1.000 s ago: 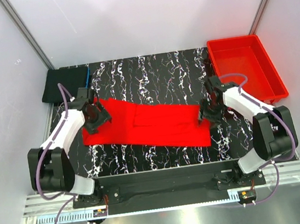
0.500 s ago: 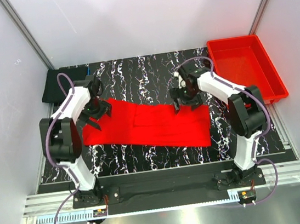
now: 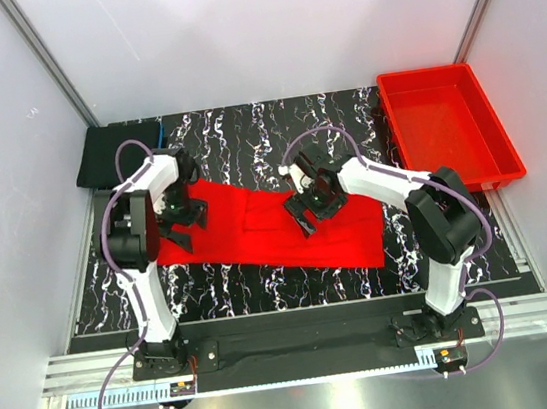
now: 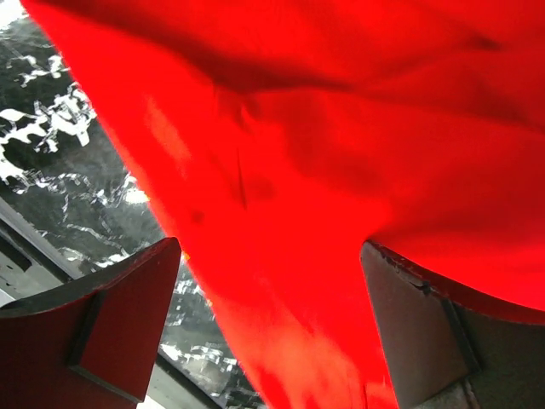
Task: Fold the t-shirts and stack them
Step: Fold the tshirt
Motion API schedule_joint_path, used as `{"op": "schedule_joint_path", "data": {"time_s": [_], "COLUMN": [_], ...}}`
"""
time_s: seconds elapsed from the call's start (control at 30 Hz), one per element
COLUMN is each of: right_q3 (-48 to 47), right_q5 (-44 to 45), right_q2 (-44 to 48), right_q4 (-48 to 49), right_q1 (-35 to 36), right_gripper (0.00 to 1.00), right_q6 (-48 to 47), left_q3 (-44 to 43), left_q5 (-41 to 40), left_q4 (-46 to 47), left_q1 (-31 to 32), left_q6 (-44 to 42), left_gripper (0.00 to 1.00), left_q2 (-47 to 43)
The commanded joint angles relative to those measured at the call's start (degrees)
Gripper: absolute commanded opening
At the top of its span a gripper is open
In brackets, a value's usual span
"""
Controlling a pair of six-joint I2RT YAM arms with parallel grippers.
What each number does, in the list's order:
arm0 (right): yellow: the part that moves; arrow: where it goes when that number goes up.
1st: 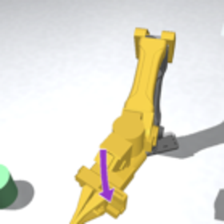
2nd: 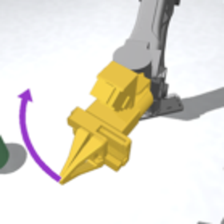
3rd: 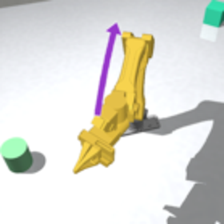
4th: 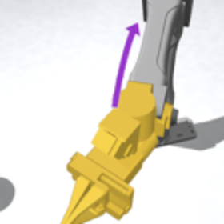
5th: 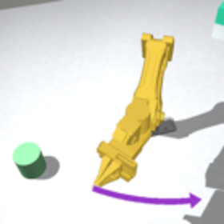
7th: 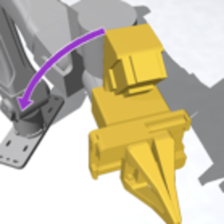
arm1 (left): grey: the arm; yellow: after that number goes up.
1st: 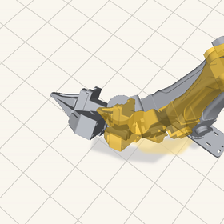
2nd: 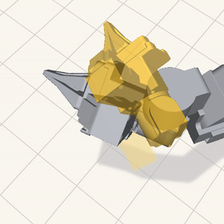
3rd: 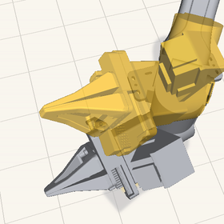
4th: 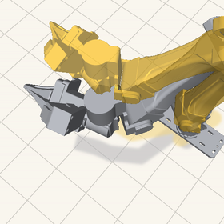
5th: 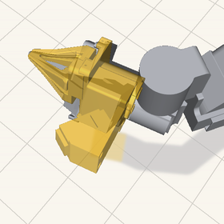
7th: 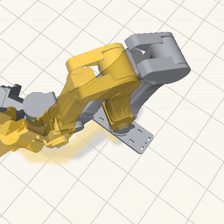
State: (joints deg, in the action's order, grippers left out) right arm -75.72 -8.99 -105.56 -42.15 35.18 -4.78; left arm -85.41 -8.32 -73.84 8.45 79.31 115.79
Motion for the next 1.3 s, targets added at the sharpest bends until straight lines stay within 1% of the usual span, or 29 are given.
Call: {"op": "schedule_joint_path", "data": {"time_s": [0.0, 0.07, 0.1, 0.17, 0.2, 0.3, 0.33, 0.37, 0.4, 0.43, 0.5, 0.57, 0.6, 0.63, 0.67, 0.7, 0.73, 0.77, 0.8, 0.83, 0.87, 0.9, 0.93, 0.97, 1.0, 1.07, 1.17, 1.2, 1.27], "right_q3": [-0.21, -0.74, -0.65, -0.30, -0.30, 0.48, 1.01, 1.97, 2.33, 3.20, 4.18, 4.88, 4.80, 4.36, 3.92, 3.48, 2.26, 1.55, 0.85, -0.55, -1.35, -1.97, -3.28, -4.25, -5.39, -9.26, -11.02, -11.89, -16.63], "right_q5": [4.94, 7.40, 8.63, 8.64, 8.64, 5.76, 5.48, 5.39, 5.30, 5.22, 5.04, 4.87, 3.91, 3.29, 2.59, 0.58, -0.75, -2.15, -5.91, -7.60, -10.40, -12.26, -13.49, -14.81, -14.82, -15.00, -15.27, -14.05, -9.93], "right_q2": [-2.00, -3.86, -5.26, -6.50, -6.68, -7.12, -7.20, -7.55, -7.82, -7.82, -7.65, -7.12, -6.77, -6.77, -7.11, -7.47, -7.82, -8.17, -9.22, -9.75, -10.89, -11.33, -11.77, -12.73, -13.18, -13.79, -12.23, -11.78, -11.25], "right_q4": [4.88, 5.24, 5.59, 5.85, 5.85, 4.80, 4.10, 3.49, 2.61, 0.86, -0.03, -0.91, -1.09, -1.53, -1.79, -1.88, -1.97, -1.80, -1.53, -0.40, 0.22, 2.58, 3.64, 4.87, 5.93, 7.08, 10.77, 8.69, 4.29], "right_q1": [0.42, 0.50, 0.59, 0.59, 0.59, 0.59, 0.77, 0.86, 0.94, 1.38, 2.26, 3.40, 3.58, 4.02, 4.02, 4.11, 4.11, 4.20, 4.63, 4.90, 5.60, 6.73, 7.62, 8.58, 10.59, 12.28, 13.16, 13.07, 12.46], "right_gripper": [1.00, 1.00, 1.00, 0.99, 1.00, 1.00, 0.99, 0.98, 0.98, 0.97, 0.96, 0.96, 0.96, 0.96, 0.96, 0.97, 0.96, 0.96, 0.97, 0.97, 0.97, 0.97, 0.97, 0.97, 0.97, 0.98, 0.98, 0.98, 1.00], "right_q6": [-4.19, -3.84, -3.58, -2.35, -1.65, 2.83, 5.97, 7.57, 9.07, 12.13, 14.43, 18.82, 20.40, 23.73, 25.41, 27.34, 31.71, 34.02, 36.04, 39.89, 41.85, 43.78, 47.37, 48.62, 50.81, 52.05, 53.56, 52.51, 46.81], "left_q3": [-2.83, -4.85, -7.55, -10.47, -14.57, -20.40, -24.59, -27.07, -29.53, -34.17, -37.53, -41.92, -42.47, -42.74, -43.00, -42.83, -42.83, -43.44, -45.62, -47.64, -50.01, -53.43, -54.16, -54.43, -54.34, -54.08, -54.34, -54.34, -53.47], "left_q5": [-0.56, -1.43, -1.79, -2.49, -2.67, -3.55, -2.50, -2.23, -2.58, -3.89, -3.46, -3.37, -2.76, -1.54, -0.92, 0.48, 5.02, 7.67, 11.44, 17.83, 19.81, 24.88, 26.06, 26.59, 29.64, 33.00, 34.68, 34.34, 34.07], "left_q4": [-1.83, -2.09, -2.79, -3.06, -3.93, -3.86, -3.68, -3.85, -4.63, -4.29, -2.20, -0.79, 3.05, 4.83, 6.42, 10.87, 13.18, 15.03, 18.61, 19.52, 19.79, 21.62, 23.20, 26.26, 28.38, 34.43, 38.32, 38.51, 38.34], "left_q1": [0.17, 0.25, 0.25, 0.34, 0.43, 1.04, 1.13, 1.22, 1.39, 2.01, 2.45, 3.15, 3.41, 3.59, 3.59, 3.59, 3.51, 3.33, 3.07, 2.89, 2.54, 2.45, 2.36, 2.19, 1.84, 0.35, -1.59, -2.11, -3.17], "left_q6": [2.96, 1.91, 1.38, -1.77, -3.35, -10.12, -14.49, -16.71, -18.82, -22.75, -27.17, -32.09, -34.37, -37.18, -38.08, -39.48, -42.28, -43.18, -44.32, -45.55, -45.82, -47.47, -48.01, -48.28, -47.93, -46.71, -44.86, -43.90, -43.80], "left_gripper": [0.94, 0.94, 0.94, 0.94, 0.93, 0.92, 0.91, 0.90, 0.90, 0.90, 0.88, 0.86, 0.83, 0.83, 0.83, 0.83, 0.82, 0.81, 0.75, 0.72, 0.71, 0.70, 0.70, 0.70, 0.71, 0.73, 0.74, 0.75, 0.76], "left_q2": [2.42, 5.32, 6.72, 10.92, 12.43, 18.06, 19.72, 21.13, 24.10, 25.18, 27.29, 28.97, 28.97, 28.71, 28.53, 28.44, 28.53, 30.01, 31.50, 32.91, 36.58, 37.83, 38.45, 38.90, 38.81, 38.55, 37.15, 34.88, 31.54]}}
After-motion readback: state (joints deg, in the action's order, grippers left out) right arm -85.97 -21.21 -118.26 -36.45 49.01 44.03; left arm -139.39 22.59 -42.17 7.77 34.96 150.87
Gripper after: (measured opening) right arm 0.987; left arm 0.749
